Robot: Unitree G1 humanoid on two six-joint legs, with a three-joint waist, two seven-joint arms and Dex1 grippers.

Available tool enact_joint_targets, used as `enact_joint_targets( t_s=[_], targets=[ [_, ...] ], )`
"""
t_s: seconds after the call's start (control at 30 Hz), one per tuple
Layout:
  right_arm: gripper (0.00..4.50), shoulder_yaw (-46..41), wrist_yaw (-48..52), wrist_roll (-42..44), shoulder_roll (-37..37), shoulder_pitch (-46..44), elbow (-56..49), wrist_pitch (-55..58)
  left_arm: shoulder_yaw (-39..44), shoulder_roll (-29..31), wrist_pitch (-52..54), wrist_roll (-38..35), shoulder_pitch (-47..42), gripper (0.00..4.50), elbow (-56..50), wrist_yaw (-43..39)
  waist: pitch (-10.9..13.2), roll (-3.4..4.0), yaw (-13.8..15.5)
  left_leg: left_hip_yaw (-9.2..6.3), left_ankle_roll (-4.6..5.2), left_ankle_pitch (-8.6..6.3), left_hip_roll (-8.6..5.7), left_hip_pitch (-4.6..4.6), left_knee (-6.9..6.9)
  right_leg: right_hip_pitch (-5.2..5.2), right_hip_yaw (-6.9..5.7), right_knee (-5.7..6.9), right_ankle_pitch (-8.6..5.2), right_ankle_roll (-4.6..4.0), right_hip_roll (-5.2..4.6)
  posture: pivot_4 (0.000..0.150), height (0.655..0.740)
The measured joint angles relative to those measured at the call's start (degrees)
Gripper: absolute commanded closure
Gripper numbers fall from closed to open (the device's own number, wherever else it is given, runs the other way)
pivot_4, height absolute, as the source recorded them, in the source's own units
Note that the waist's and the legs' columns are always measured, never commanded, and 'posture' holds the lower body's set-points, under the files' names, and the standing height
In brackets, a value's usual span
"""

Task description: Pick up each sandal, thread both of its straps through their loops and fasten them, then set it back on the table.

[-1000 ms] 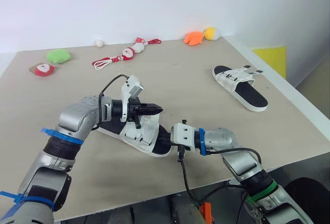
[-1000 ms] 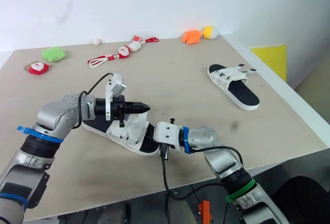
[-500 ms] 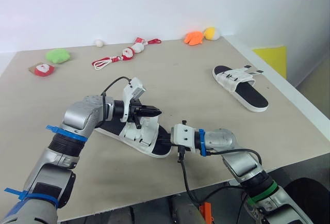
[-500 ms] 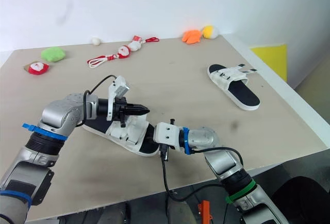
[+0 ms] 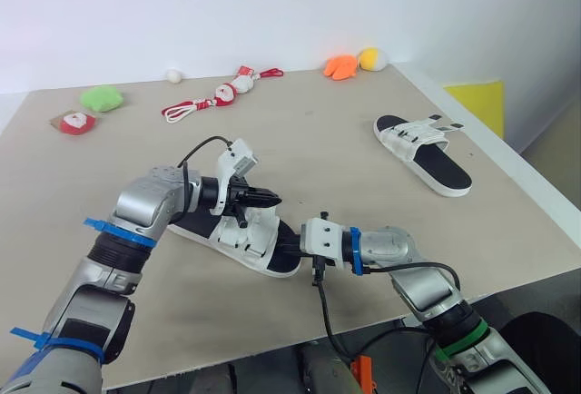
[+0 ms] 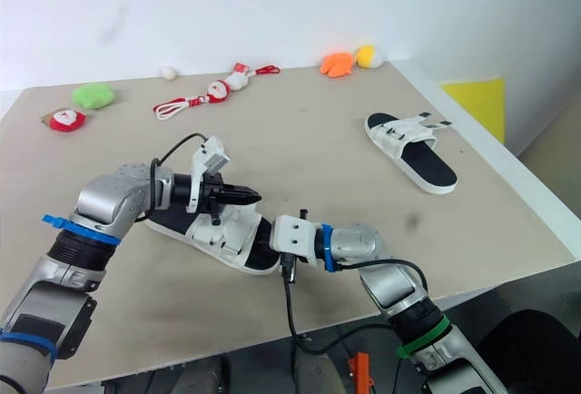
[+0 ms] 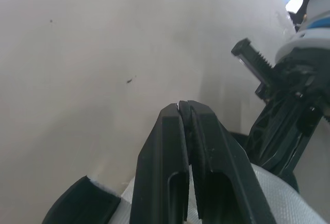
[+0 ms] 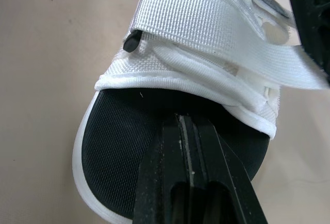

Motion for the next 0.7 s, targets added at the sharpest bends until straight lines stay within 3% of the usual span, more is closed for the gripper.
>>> enact_joint_targets(
  t_s=[0.7],
  targets=[
    [4.50,0.08,-0.69,-0.01,0.09,0.20,0.01,0.05,-2.29,-0.46,-3.67,5.00,0.35,4.47,2.91,-2.20,-0.05,0.01,0.00,0.00,0.01,0.00,0.00,0.04,0.00,0.03,0.00,0.00,0.00,0.00,0.00,0.150,0.7400]
  ],
)
